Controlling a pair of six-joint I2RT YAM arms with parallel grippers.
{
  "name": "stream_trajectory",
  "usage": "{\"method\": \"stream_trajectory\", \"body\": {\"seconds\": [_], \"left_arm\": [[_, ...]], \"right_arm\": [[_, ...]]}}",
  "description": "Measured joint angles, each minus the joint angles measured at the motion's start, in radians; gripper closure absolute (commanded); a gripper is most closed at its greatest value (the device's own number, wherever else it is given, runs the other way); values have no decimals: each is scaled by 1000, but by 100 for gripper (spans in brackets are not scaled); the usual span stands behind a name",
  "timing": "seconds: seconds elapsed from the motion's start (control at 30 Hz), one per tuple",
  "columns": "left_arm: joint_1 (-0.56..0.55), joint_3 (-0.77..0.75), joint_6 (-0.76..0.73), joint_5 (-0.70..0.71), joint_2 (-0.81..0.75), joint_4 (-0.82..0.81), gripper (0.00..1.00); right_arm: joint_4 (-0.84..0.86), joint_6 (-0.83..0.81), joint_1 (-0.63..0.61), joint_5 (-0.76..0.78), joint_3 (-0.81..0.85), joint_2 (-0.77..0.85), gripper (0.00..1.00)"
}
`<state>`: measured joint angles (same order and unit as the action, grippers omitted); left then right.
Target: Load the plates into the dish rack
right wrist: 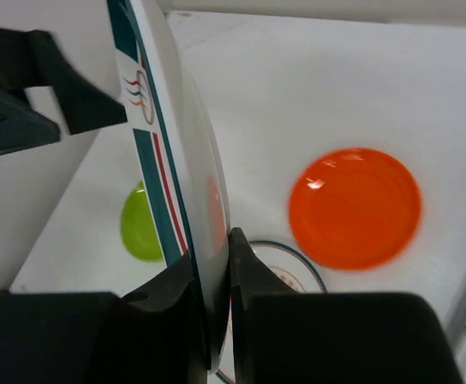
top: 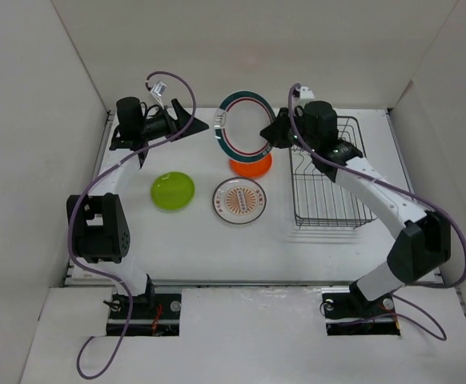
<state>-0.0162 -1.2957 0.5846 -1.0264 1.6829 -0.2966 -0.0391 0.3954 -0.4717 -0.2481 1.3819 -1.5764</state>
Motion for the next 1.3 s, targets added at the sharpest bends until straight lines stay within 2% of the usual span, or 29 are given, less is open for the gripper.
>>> {"method": "stream_trajectory", "body": {"seconds": [0.3, 0.47, 0.73, 0.97, 1.3], "left_arm": [[-1, -11, -121, 234, -89, 156, 0], [-1, -54, -165, 326, -93, 206, 0], [-1, -57, -221, 399, -124, 268, 0], [-1, -57, -247, 407, -207, 270, 0], [2, -43, -255, 407, -215, 265, 0]], "right_arm": [[-396, -24, 48, 597, -7, 246, 100], [-524, -24, 71, 799, -7, 273, 100], [-554, -41, 115, 880, -3, 194, 100], [-541, -62, 137, 858, 2, 76, 100], [-522, -88, 151, 837, 34, 38, 100]]}}
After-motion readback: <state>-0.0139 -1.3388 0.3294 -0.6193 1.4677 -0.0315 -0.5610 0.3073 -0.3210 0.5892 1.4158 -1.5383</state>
